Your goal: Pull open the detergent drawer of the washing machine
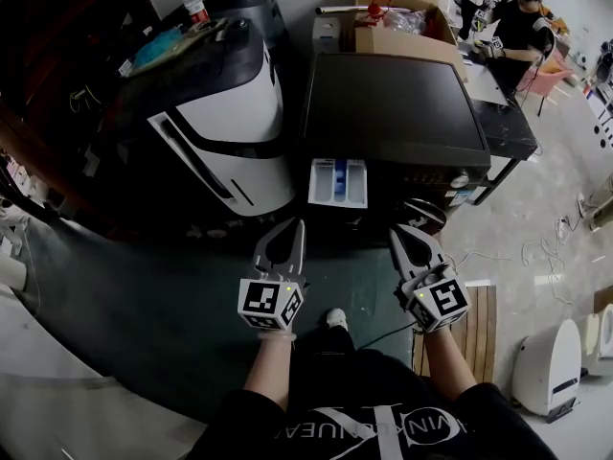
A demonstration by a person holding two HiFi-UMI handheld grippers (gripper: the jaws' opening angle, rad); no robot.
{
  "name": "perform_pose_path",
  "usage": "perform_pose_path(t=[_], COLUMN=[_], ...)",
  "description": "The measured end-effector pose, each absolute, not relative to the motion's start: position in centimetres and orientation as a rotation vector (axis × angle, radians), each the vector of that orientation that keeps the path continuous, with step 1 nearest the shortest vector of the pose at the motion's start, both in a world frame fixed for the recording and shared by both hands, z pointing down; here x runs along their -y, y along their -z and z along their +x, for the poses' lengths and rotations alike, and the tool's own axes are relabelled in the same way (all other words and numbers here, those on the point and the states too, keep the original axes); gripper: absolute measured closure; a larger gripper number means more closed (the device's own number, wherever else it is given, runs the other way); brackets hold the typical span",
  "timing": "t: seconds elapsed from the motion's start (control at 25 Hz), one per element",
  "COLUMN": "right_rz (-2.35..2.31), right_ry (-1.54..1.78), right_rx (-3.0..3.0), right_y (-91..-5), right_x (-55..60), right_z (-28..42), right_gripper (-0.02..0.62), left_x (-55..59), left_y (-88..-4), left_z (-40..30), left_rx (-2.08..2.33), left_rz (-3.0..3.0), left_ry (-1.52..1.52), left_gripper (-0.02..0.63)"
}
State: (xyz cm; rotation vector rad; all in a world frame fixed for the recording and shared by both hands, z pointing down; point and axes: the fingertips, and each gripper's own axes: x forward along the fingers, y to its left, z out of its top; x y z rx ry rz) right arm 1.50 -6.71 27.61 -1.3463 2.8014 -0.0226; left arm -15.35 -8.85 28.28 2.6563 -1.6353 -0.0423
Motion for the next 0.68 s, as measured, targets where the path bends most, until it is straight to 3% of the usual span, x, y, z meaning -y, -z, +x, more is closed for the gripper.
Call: perform_pose_path(t=[0.68], right_rz=[-1.358], right_ry=[-0.012], right_rx=[-2.798], right_y=[-27.6], right_x=[7.2], right_z=[2.1], right_gripper=[0.584], left_x=[9.8], left_y=[-28.0], left_z=[-14.9], left_rx=[1.652], left_rz=[2.673], left_ry=[0.008], left_gripper=[0.597])
